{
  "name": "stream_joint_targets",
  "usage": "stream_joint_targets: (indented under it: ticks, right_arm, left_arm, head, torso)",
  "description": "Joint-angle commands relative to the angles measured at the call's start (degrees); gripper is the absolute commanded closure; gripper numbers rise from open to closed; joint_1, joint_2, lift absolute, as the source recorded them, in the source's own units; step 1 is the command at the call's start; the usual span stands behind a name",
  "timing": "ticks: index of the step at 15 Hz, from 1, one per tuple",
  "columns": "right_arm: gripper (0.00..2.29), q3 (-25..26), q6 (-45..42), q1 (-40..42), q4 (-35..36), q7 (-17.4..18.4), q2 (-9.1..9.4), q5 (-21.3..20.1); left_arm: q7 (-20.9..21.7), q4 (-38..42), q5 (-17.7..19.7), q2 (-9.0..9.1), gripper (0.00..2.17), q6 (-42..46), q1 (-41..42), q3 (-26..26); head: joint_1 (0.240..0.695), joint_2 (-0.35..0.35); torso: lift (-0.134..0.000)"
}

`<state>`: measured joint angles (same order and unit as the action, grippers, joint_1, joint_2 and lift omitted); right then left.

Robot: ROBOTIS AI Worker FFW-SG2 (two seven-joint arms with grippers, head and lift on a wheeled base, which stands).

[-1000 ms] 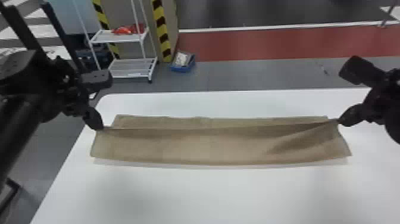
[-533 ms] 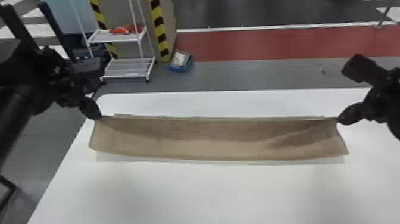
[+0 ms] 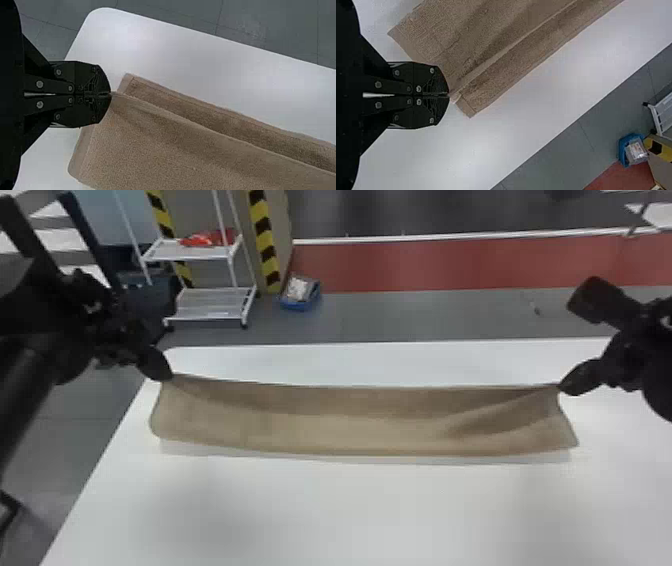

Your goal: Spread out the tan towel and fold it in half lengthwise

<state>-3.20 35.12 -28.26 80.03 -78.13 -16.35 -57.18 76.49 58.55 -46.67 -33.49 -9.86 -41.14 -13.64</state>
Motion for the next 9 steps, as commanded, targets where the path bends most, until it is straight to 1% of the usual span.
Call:
stream_joint_targets:
  ticks: [1, 5, 9]
  right_arm:
    - [1.48, 0.0, -0.2, -0.6, -1.2, -0.2, 0.0, -0.3]
    - [1.48, -0.1, -0.7, -1.4, -2.8, -0.2, 0.18, -0.3]
    - [1.48, -0.2, -1.6, -2.0, -3.7, -0.2, 0.62, -1.2]
  left_arm:
    - [-0.7, -1.7, 0.0, 0.01, 1.44, 1.5, -0.5, 0.1]
    - [-2.7, -2.7, 0.1, 0.01, 1.44, 2.0, -0.7, 0.2]
    - [-3.2, -2.7, 0.1, 0.53, 1.44, 2.2, -0.7, 0.1]
  head:
    - [0.695, 0.103]
    - [0.695, 0.104]
    - [0.695, 0.106]
  torso:
    - [-0.125]
    - [-0.125]
    - [-0.125]
